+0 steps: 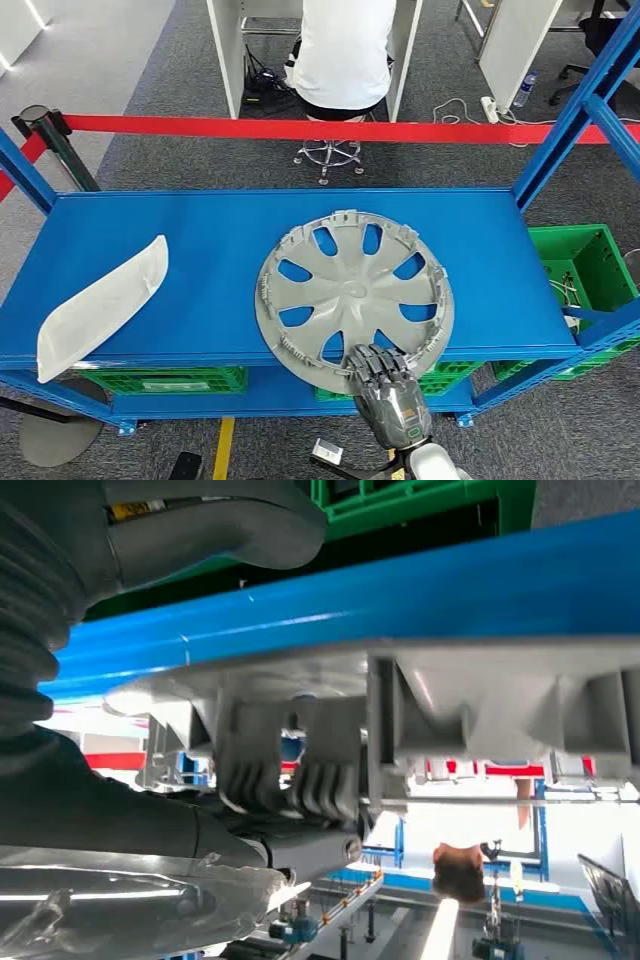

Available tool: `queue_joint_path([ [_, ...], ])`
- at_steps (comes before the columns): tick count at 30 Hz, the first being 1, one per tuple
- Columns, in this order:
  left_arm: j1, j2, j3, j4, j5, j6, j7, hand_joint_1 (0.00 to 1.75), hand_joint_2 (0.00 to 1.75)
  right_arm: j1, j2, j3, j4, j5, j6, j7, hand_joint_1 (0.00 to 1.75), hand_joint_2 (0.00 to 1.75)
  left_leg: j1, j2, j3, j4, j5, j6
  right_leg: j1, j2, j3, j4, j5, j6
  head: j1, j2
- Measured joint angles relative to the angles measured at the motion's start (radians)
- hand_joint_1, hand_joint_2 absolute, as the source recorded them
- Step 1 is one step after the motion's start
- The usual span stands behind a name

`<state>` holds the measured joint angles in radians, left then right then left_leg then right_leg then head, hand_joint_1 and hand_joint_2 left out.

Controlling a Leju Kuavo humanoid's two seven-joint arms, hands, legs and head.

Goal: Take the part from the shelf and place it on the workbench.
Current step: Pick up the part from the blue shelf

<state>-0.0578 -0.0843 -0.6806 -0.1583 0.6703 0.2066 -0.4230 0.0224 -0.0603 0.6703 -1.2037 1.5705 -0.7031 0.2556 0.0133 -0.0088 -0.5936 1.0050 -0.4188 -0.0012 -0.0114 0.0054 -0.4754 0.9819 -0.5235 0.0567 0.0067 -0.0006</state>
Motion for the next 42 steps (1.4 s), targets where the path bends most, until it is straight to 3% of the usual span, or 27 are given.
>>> queue_joint_path([
  [8, 0.0, -0.001, -0.001, 0.0, 0.005, 0.001, -0.001, 0.0, 0.0, -0.015, 0.0, 0.002, 0.0, 0.001, -0.001, 0.021, 1.75, 1.75, 0.0, 0.0, 0.0, 0.0, 0.0, 0.0, 0.0, 0.0, 0.0, 0.0, 0.0, 0.0, 0.0, 0.0],
  [19, 0.0, -0.002, -0.004, 0.0, 0.021, 0.003, -0.003, 0.0, 0.0, -0.036, -0.028, 0.052, -0.012, 0.001, -0.001, 0.118, 1.75, 1.75, 0.0, 0.0, 0.0, 0.0, 0.0, 0.0, 0.0, 0.0, 0.0, 0.0, 0.0, 0.0, 0.0, 0.0],
  [31, 0.001, -0.004, -0.007, 0.0, 0.033, 0.006, -0.012, 0.0, 0.0, -0.142, -0.131, 0.203, -0.137, 0.001, 0.0, 0.332, 1.75, 1.75, 0.0, 0.0, 0.0, 0.0, 0.0, 0.0, 0.0, 0.0, 0.001, 0.0, 0.0, 0.0, 0.0, 0.0],
  [42, 0.002, -0.007, -0.007, 0.0, 0.039, 0.018, -0.02, 0.0, 0.0, -0.247, -0.206, 0.271, -0.253, 0.001, 0.0, 0.404, 1.75, 1.75, 0.0, 0.0, 0.0, 0.0, 0.001, 0.0, 0.0, -0.001, 0.009, 0.001, 0.001, 0.001, 0.0, 0.0],
])
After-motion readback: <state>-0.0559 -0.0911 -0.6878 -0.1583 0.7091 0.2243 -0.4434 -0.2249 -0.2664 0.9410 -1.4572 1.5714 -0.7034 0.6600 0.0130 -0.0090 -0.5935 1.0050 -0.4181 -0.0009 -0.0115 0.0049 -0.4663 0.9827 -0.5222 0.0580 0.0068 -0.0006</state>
